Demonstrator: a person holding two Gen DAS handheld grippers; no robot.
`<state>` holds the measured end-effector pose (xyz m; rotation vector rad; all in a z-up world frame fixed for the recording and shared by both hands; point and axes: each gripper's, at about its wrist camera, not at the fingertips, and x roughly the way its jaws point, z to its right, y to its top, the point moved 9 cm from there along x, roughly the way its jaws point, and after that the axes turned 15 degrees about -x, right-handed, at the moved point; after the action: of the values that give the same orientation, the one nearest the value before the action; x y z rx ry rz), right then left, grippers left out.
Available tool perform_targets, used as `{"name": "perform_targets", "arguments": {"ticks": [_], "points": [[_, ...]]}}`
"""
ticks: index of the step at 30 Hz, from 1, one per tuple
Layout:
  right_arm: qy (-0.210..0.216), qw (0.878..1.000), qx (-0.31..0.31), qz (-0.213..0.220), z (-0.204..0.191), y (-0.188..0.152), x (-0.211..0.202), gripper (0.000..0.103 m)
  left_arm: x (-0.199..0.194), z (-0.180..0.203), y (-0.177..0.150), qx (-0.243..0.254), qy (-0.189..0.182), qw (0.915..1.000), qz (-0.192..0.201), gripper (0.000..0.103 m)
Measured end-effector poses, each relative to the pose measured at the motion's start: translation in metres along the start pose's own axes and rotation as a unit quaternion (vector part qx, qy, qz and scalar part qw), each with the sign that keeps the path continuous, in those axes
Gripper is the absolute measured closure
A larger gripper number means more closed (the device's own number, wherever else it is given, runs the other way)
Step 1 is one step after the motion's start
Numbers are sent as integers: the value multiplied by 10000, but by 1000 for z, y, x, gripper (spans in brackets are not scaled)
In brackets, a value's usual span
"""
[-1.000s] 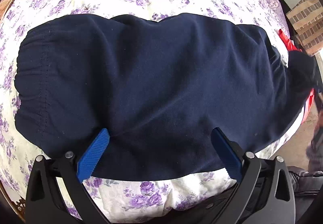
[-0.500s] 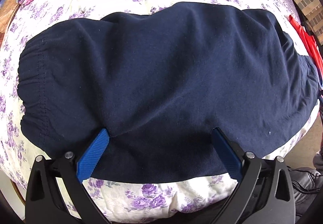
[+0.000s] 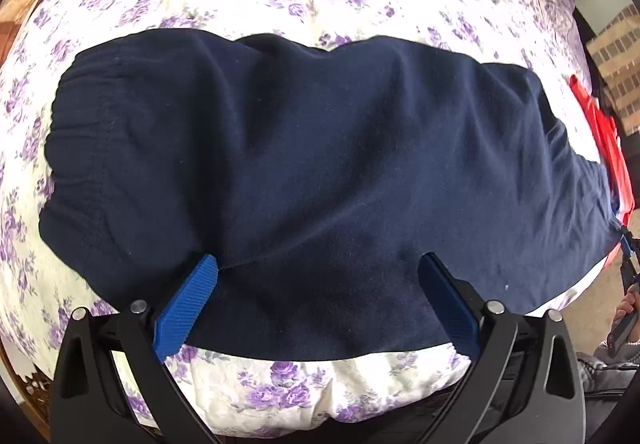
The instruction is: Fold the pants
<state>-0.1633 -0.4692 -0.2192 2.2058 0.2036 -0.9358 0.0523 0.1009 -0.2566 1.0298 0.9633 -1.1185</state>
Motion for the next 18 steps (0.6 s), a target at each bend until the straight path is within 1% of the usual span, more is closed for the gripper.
{"name": "perform_targets", "arguments": {"ticks": [1,2,3,4,5,6,7,8,9,10,11,12,13,14,15,16,18], "points": [[-47,9995,-264,153,-13,9,-4,89,-5,-5,-2,-50,-42,10000,32,5],[-43,9977,-651,185,-32,15,-4,89,-8,-6,-2,-71,-60,9999,69,5],[-43,9941,-1074,130,-51,19,-2,89,-11,-8,-4,-82,-42,9999,103,5],[-126,9880,-1540,28,-68,21,2,89,-14,-13,-5,-110,16,9998,156,5],[-306,9819,-1869,-18,-75,28,5,89,-18,-19,-7,-157,82,9996,232,5],[-424,9804,-1926,46,-75,36,4,89,-22,-25,-9,-241,77,9993,286,5],[-339,9838,-1759,103,-73,46,5,89,-28,-33,-10,-350,51,9989,308,5],[-115,9853,-1704,-4,-79,51,11,89,-30,-39,-11,-451,41,9985,312,5],[-19,9818,-1888,-222,-90,51,18,89,-32,-44,-13,-536,44,9980,318,5],[-30,9745,-2213,-373,-103,49,26,89,-34,-51,-12,-635,59,9974,331,5],[-135,9686,-2436,-470,-110,47,35,91,-35,-56,-14,-728,63,9968,336,5],[-319,9683,-2429,-493,-105,48,40,92,-35,-59,-16,-795,41,9963,337,5],[-593,9722,-2218,-449,-91,52,41,92,-36,-63,-18,-848,40,9958,339,5],[-856,9747,-2033,-372,-77,56,39,89,-34,-66,-19,-904,114,9953,327,5],[-846,9768,-1948,-286,-70,58,36,89,-32,-74,-21,-983,292,9943,298,5],[-723,9784,-1922,-228,-71,60,32,89,-29,-81,-23,-1073,386,9932,231,5],[-528,9761,-2106,-14,-83,65,22,89,-23,-95,-26,-1346,376,9902,74,5]]}}
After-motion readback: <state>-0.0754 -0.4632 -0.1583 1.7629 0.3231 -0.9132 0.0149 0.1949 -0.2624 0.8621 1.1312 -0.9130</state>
